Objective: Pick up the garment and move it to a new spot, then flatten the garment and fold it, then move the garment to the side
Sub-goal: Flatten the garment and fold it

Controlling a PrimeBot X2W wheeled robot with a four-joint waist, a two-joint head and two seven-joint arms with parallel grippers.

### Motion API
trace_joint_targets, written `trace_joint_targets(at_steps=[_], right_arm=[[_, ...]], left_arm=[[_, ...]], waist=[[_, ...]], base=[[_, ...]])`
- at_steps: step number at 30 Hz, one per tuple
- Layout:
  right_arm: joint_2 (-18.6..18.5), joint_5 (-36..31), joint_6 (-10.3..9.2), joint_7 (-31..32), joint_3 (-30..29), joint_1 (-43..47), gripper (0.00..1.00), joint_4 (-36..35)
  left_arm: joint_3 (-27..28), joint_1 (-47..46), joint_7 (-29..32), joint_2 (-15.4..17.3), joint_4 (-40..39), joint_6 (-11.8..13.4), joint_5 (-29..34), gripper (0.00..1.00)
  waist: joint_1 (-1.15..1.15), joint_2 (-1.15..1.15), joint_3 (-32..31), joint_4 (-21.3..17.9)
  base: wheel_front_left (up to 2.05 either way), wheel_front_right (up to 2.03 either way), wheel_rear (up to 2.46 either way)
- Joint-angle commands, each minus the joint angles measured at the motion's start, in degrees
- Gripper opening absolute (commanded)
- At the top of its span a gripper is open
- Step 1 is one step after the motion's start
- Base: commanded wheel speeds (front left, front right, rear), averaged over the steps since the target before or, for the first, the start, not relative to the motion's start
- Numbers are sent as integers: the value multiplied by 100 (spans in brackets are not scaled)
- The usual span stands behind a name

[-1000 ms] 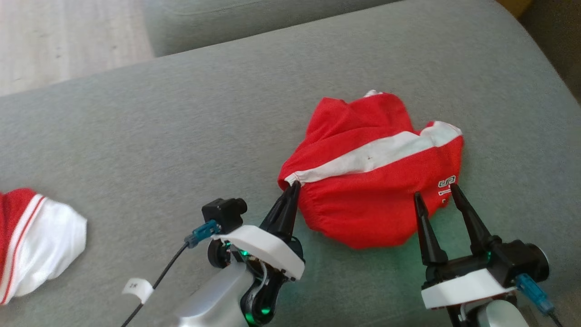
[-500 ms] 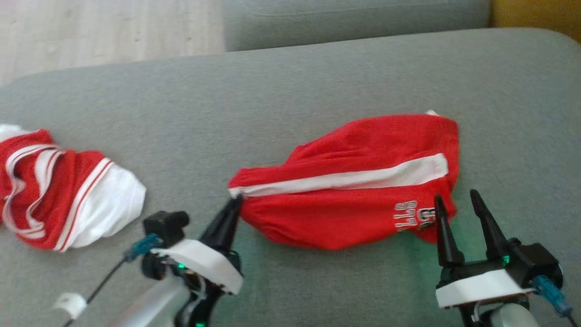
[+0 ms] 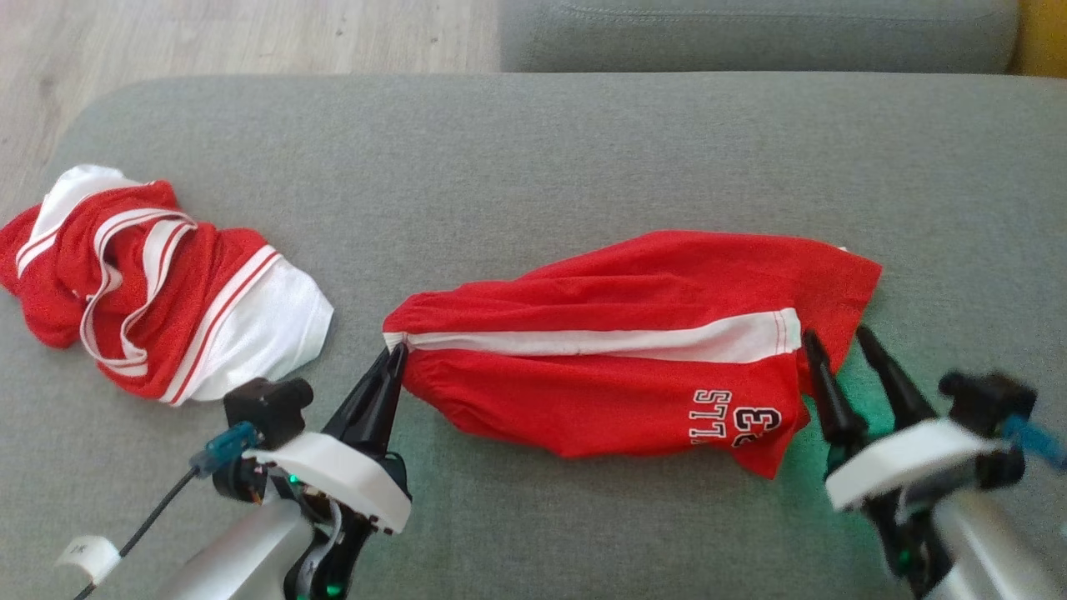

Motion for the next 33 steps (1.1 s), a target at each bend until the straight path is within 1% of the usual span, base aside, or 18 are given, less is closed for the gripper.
trace_joint_targets(at_steps=[1, 4, 7, 10, 11, 12, 13, 14, 15, 16, 21, 25, 29, 33], right_arm=[[-248, 324, 37, 210, 237, -343, 100, -55], [-541, 829, 37, 681, 519, -647, 100, 89], [-800, 1126, 37, 1057, 828, -851, 100, 203], [-975, 1352, 37, 1281, 1105, -945, 100, 249], [-1020, 1411, 37, 1274, 1160, -965, 98, 243], [-1049, 1476, 37, 1249, 1211, -983, 77, 233], [-1049, 1476, 37, 1249, 1211, -983, 77, 233], [-1070, 1555, 37, 1242, 1265, -995, 41, 229], [-1099, 1609, 37, 1233, 1318, -1009, 15, 237], [-1124, 1651, 37, 1210, 1362, -1027, 0, 252], [-1207, 1851, 37, 1071, 1557, -1144, 0, 296], [-1430, 1911, 37, 696, 1497, -1380, 0, 162], [-1828, 1823, 37, 456, 1212, -1783, 0, -153], [-2279, 1649, 37, 335, 806, -2501, 0, -430]], left_arm=[[244, -328, -75, 123, -154, 35, 56, 0], [220, -377, -82, 85, -142, 28, 90, 0], [183, -441, -84, 29, -125, 17, 135, 0], [158, -508, -90, -34, -106, 1, 165, 0], [151, -527, -93, -51, -100, -6, 172, 0], [146, -545, -96, -66, -94, -13, 178, 0], [146, -545, -96, -66, -94, -13, 178, 0], [143, -557, -102, -79, -84, -18, 183, 0], [142, -565, -108, -91, -71, -23, 183, 0], [144, -571, -113, -99, -59, -25, 182, 0], [173, -600, -157, -114, -20, -23, 194, 0], [337, -708, -257, -83, -174, -51, 214, 0], [499, -1143, -291, -17, -437, -146, 330, 0], [737, -2012, -312, -11, -579, -216, 562, 0]], waist=[[0, 0, 51, 56], [0, 0, 118, 121], [0, 0, 185, 193], [0, 0, 252, 263], [0, 0, 274, 280], [0, 0, 296, 295], [0, 0, 296, 295], [0, 0, 311, 306], [0, 0, 323, 313], [0, 0, 335, 317], [0, 0, 356, 313], [0, 0, 387, 204], [0, 0, 545, 52], [0, 0, 847, -152]], base=[[0, 0, 0], [0, 0, 0], [0, 0, 0], [0, 0, 0], [0, 0, 0], [0, 0, 0], [0, 0, 0], [0, 0, 0], [0, 0, 0], [0, 0, 0], [0, 0, 0], [0, 0, 0], [0, 0, 0], [0, 0, 0]])
